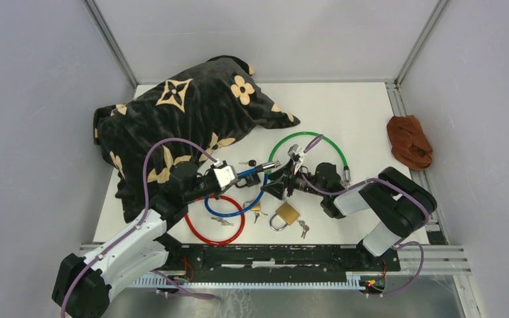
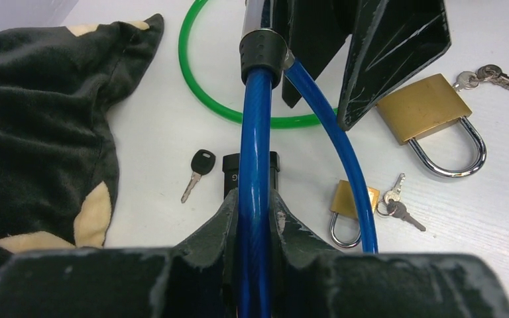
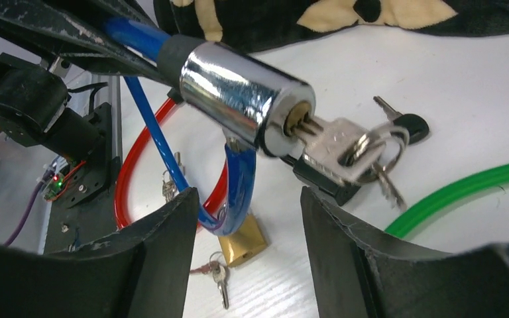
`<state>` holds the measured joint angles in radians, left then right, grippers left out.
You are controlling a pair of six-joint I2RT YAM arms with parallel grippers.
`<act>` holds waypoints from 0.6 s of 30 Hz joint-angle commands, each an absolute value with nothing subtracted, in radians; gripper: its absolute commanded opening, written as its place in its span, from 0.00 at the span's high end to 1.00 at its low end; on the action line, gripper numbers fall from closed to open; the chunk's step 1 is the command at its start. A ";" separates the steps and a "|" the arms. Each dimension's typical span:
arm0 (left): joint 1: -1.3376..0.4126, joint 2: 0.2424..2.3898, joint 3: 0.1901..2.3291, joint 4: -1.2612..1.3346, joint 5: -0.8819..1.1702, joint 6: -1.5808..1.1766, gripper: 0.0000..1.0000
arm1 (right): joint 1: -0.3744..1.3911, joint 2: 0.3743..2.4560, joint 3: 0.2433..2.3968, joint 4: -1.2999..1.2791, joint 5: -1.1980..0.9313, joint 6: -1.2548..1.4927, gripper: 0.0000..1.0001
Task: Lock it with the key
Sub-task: Lock the lock.
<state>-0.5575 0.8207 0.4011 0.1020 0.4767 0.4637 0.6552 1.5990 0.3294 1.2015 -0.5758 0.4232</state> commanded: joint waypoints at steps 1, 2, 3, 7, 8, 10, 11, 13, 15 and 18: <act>-0.554 0.804 0.393 0.133 0.518 0.400 0.98 | 0.677 1.650 0.410 1.308 -0.596 0.443 0.41; -0.554 0.806 0.393 0.131 0.523 0.388 0.98 | 0.680 1.658 0.425 1.309 -0.604 0.443 0.46; -0.554 0.808 0.395 0.128 0.528 0.382 0.98 | 0.685 1.664 0.433 1.310 -0.609 0.440 0.53; -0.551 0.813 0.402 0.112 0.533 0.383 0.98 | 0.689 1.659 0.432 1.316 -0.613 0.421 0.82; -0.551 0.813 0.405 0.107 0.536 0.382 0.98 | 0.690 1.653 0.431 1.312 -0.612 0.407 0.87; -0.550 0.818 0.415 0.095 0.547 0.374 0.98 | 0.696 1.639 0.428 1.291 -0.609 0.364 0.94; -0.550 0.825 0.421 0.087 0.556 0.368 0.97 | 0.702 1.628 0.424 1.280 -0.601 0.338 0.97; -0.549 0.836 0.431 0.069 0.573 0.366 0.81 | 0.711 1.605 0.414 1.278 -0.582 0.287 1.00; -0.549 0.845 0.443 0.053 0.585 0.372 0.62 | 0.717 1.585 0.405 1.278 -0.562 0.246 1.00; -0.550 0.854 0.468 0.040 0.598 0.376 0.41 | 0.725 1.569 0.406 1.256 -0.547 0.201 1.00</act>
<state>-0.5461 0.8375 0.4099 0.0696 0.5369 0.4110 0.7071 1.6218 0.4023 1.2091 -0.5713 0.3180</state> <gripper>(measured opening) 0.495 0.088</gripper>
